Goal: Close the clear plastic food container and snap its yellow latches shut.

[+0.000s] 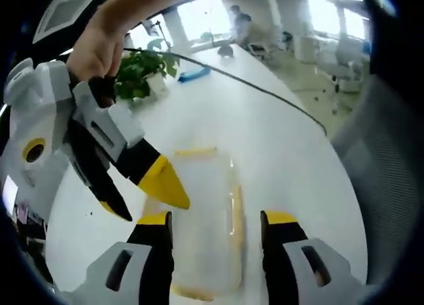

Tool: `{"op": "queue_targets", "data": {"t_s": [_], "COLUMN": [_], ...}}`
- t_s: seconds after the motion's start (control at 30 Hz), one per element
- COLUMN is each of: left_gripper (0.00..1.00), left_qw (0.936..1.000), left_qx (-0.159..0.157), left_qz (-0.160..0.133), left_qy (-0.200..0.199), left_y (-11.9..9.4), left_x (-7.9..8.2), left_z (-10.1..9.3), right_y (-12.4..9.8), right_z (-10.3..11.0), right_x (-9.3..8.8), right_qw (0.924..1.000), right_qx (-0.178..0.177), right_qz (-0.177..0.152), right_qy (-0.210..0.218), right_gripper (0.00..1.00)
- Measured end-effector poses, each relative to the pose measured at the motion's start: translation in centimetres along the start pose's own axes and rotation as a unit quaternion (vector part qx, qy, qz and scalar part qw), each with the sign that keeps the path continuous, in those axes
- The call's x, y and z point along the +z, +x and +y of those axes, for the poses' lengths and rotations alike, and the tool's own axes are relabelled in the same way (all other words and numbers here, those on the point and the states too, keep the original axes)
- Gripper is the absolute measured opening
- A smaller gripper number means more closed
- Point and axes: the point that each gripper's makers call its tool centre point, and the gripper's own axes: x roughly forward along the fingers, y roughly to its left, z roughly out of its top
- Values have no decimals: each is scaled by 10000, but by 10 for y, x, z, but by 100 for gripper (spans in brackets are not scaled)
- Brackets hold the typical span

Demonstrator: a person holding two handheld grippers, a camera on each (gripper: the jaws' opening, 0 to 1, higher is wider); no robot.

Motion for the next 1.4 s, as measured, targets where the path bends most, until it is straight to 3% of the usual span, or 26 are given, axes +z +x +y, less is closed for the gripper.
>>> {"op": "queue_targets", "data": {"t_s": [0.27, 0.37, 0.53, 0.73, 1.0, 1.17, 1.27, 1.33, 1.4], "left_gripper": [57, 58, 59, 60, 58, 54, 57, 55, 53], "left_qw": [9992, 9989, 9969, 9946, 9957, 9934, 9878, 9859, 9834], "left_qx": [-189, -230, -434, -477, -285, -88, 133, 265, 528], "left_qz": [196, 292, 417, 664, 653, 694, 801, 962, 1180], "left_qy": [-283, -272, -499, -642, -591, -904, -1332, -1340, -1271], "left_y": [-8, -11, -10, -8, -16, -21, -20, -21, -24], "left_x": [-7, -8, -11, -16, -10, -10, -14, -21, -29], "left_z": [6, 10, 16, 21, 30, 35, 39, 43, 50], "right_y": [-8, -11, -7, -8, -18, -18, -14, -13, -15], "right_z": [6, 9, 29, 38, 29, 28, 29, 28, 24], "right_x": [-2, -7, -12, -13, -19, -18, -20, -26, -28], "right_qw": [9990, 9963, 9964, 9946, 9902, 9860, 9801, 9750, 9647], "right_qx": [-432, -829, -830, -1003, -1341, -1488, -1701, -1925, -2258], "right_qz": [-126, -36, -147, -276, -328, -543, -647, -564, -598], "right_qy": [-57, -210, -112, -37, 196, 529, 787, 958, 1212], "right_gripper": [61, 61, 61, 61, 61, 62, 63, 63, 61]}}
